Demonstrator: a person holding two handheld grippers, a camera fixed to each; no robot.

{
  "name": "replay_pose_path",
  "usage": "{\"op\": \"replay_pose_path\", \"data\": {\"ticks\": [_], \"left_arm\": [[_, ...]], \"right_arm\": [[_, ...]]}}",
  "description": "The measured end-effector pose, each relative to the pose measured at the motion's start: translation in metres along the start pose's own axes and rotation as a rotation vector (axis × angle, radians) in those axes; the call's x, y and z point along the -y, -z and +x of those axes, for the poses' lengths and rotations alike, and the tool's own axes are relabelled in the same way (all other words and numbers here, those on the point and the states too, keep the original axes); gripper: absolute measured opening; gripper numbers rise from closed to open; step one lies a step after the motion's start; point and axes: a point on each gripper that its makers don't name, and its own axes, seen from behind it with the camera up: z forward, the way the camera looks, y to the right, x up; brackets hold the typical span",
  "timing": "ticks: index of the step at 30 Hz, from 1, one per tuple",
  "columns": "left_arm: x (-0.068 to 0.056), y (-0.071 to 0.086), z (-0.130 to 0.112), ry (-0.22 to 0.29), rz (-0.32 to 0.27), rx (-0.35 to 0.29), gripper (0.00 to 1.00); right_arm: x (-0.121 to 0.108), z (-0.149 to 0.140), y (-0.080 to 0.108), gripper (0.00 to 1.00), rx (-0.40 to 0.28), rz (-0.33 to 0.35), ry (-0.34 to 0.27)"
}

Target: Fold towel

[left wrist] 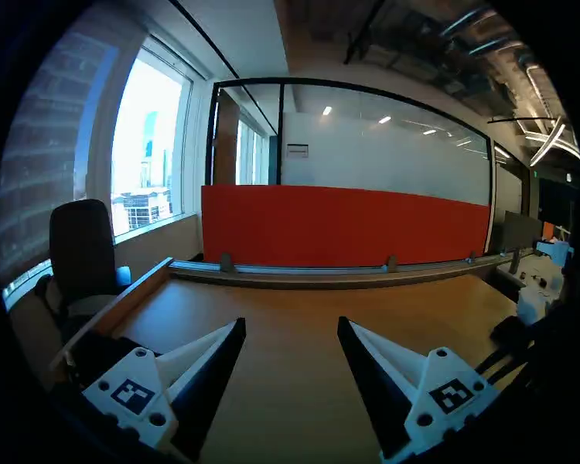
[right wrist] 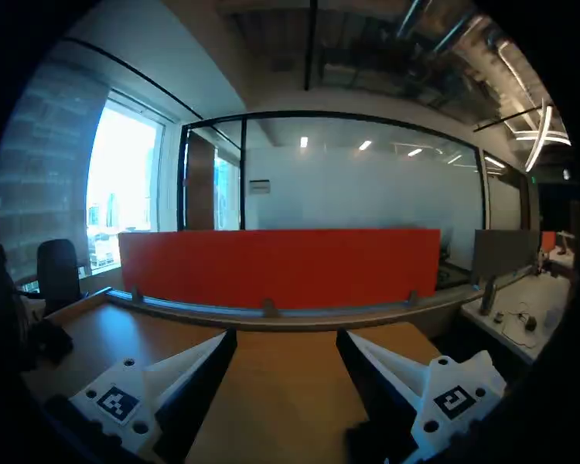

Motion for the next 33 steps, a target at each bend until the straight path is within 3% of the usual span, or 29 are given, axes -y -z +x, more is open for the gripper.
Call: {"op": "replay_pose_path", "data": {"ticks": [8, 33], "left_arm": [[0.0, -0.001, 0.004, 0.007, 0.0, -0.026, 0.88], [-0.004, -0.007, 0.008, -0.06, 0.025, -0.098, 0.87]], "right_arm": [[0.013, 0.002, -0.003, 1.0, 0.011, 0.004, 0.0], [0.028, 0.007, -0.016, 1.0, 0.059, 0.006, -0.063]]}}
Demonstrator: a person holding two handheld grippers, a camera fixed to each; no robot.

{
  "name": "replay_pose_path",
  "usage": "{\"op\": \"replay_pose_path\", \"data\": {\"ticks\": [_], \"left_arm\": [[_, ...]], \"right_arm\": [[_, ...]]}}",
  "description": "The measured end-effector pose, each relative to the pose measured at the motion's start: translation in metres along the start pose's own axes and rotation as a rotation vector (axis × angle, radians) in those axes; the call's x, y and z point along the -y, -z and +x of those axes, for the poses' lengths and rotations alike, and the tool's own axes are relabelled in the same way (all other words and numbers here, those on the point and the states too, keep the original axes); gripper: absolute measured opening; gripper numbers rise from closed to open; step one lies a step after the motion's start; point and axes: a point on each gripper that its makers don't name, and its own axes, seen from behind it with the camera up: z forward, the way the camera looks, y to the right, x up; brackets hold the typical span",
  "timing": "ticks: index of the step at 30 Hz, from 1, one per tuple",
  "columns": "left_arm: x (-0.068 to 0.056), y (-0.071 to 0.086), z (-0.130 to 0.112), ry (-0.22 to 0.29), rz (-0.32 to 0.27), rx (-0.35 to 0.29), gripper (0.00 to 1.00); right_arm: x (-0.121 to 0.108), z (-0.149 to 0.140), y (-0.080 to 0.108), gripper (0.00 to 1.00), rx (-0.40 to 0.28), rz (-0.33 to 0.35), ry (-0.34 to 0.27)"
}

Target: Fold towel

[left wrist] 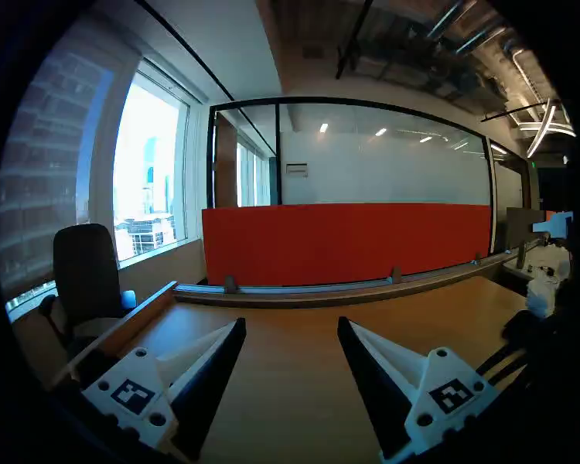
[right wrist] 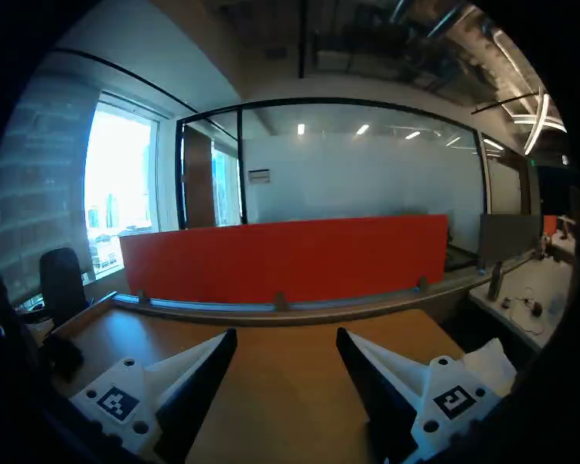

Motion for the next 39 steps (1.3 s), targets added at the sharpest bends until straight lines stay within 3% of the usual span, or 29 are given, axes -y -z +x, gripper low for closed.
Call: {"op": "replay_pose_path", "data": {"ticks": [9, 18, 30, 39], "left_arm": [[0.007, 0.0, -0.023, -0.017, 0.015, 0.001, 0.87], [0.005, -0.002, -0.046, -0.031, 0.012, -0.022, 0.87], [0.006, -0.003, -0.088, -0.042, 0.017, -0.051, 0.87], [0.01, -0.003, -0.113, -0.018, 0.022, -0.074, 0.87]], "right_arm": [[0.001, -0.001, -0.008, 1.0, 0.011, -0.032, -0.023], [0.0, 0.001, -0.005, 0.99, -0.006, -0.056, -0.068], [0.005, -0.023, 0.004, 0.99, -0.036, -0.063, -0.058], [0.005, -0.04, 0.004, 0.99, -0.04, -0.066, -0.041]]}}
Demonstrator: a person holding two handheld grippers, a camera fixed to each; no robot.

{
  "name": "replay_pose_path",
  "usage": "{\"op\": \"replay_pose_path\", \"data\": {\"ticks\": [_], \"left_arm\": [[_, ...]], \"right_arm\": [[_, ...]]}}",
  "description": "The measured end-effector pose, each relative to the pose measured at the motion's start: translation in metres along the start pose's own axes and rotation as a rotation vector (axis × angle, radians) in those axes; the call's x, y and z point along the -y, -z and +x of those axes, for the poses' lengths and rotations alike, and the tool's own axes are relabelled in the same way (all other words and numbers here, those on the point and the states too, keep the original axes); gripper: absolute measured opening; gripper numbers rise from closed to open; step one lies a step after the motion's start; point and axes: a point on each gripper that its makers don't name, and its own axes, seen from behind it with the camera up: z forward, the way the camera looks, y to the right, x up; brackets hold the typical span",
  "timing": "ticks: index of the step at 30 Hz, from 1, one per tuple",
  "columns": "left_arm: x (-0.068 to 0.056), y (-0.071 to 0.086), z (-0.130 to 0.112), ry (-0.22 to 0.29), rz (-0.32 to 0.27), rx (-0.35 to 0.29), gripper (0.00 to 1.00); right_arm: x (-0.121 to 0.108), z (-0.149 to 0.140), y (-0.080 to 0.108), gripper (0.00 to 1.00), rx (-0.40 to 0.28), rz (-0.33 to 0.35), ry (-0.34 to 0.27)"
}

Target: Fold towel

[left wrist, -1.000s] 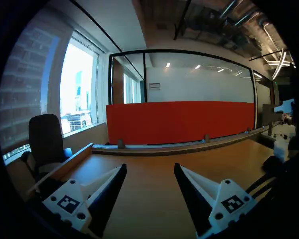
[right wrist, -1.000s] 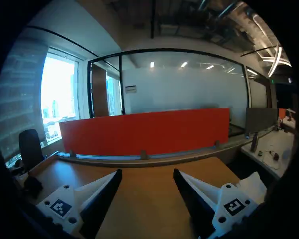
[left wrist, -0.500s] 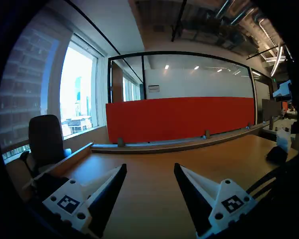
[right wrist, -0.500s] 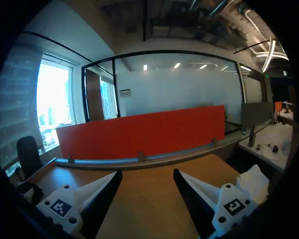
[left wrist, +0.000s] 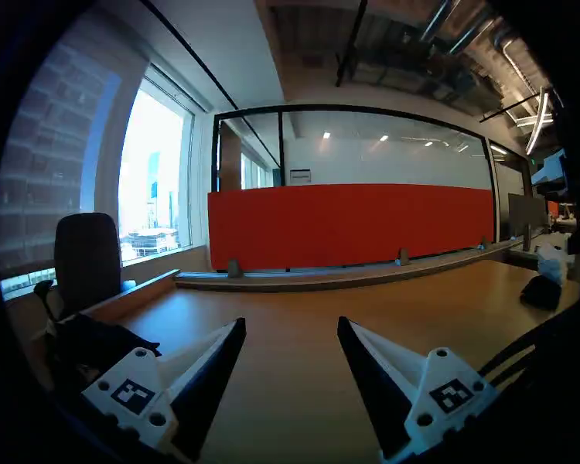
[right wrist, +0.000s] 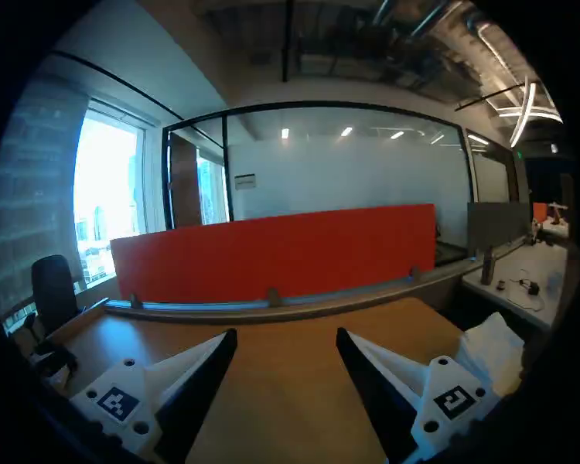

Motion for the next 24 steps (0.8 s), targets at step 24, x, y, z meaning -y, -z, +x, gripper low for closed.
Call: {"op": "replay_pose_path", "data": {"ticks": [24], "left_arm": [[0.01, -0.007, -0.035, 0.028, 0.015, -0.013, 0.87]], "right_arm": [[0.003, -0.023, -0.009, 0.99, 0.006, -0.015, 0.06]]}}
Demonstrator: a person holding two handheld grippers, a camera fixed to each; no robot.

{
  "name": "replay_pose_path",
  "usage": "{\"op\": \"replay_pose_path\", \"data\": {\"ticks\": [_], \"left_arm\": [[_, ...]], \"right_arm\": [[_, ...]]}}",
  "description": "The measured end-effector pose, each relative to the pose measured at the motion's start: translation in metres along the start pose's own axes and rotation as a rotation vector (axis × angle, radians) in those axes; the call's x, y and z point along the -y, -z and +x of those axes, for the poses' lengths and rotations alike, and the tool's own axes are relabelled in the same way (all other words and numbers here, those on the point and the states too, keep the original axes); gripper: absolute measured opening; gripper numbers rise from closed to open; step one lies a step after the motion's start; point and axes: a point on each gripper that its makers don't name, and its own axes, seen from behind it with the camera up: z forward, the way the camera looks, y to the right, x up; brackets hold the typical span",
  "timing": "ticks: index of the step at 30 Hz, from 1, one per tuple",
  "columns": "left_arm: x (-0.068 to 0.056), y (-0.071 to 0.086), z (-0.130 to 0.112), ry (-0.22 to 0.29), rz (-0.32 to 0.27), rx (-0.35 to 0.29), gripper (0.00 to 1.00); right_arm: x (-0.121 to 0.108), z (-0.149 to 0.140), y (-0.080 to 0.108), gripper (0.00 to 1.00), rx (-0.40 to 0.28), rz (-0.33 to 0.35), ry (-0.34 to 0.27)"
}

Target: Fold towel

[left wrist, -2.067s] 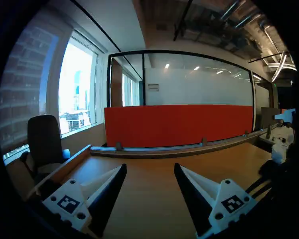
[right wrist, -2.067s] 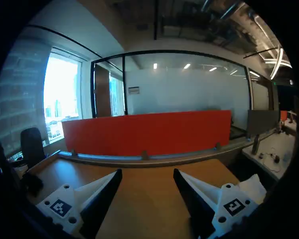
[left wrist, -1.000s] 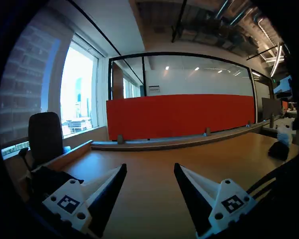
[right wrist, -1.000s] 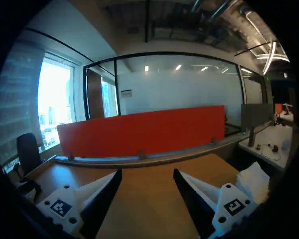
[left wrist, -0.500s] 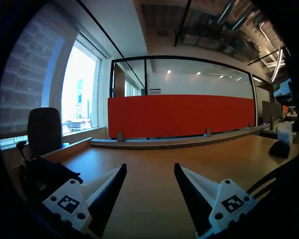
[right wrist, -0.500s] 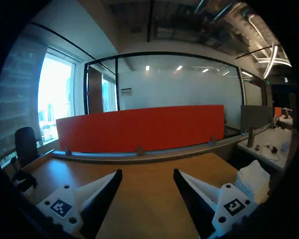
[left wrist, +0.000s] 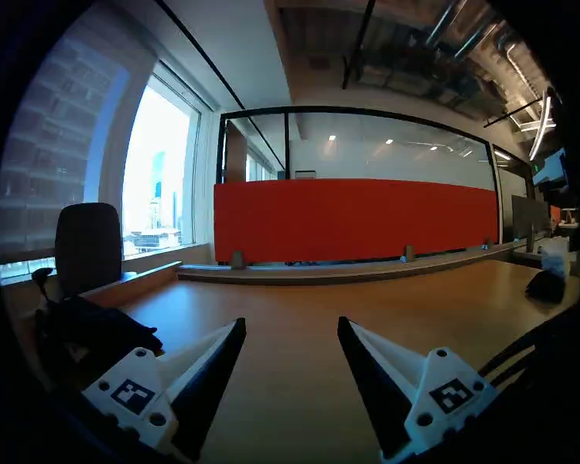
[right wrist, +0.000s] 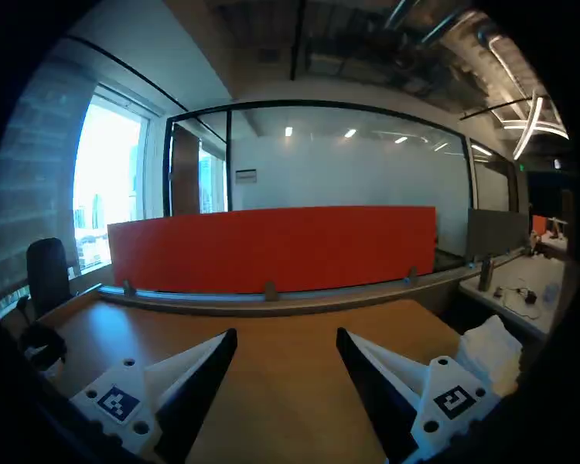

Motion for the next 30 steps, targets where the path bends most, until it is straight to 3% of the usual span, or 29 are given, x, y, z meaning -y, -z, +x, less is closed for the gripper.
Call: {"op": "replay_pose_path", "data": {"ticks": [30], "left_arm": [[0.001, -0.001, -0.002, 0.007, 0.004, -0.007, 0.88]], "right_arm": [[-0.013, 0.006, -0.006, 0.99, -0.022, -0.006, 0.004]]}}
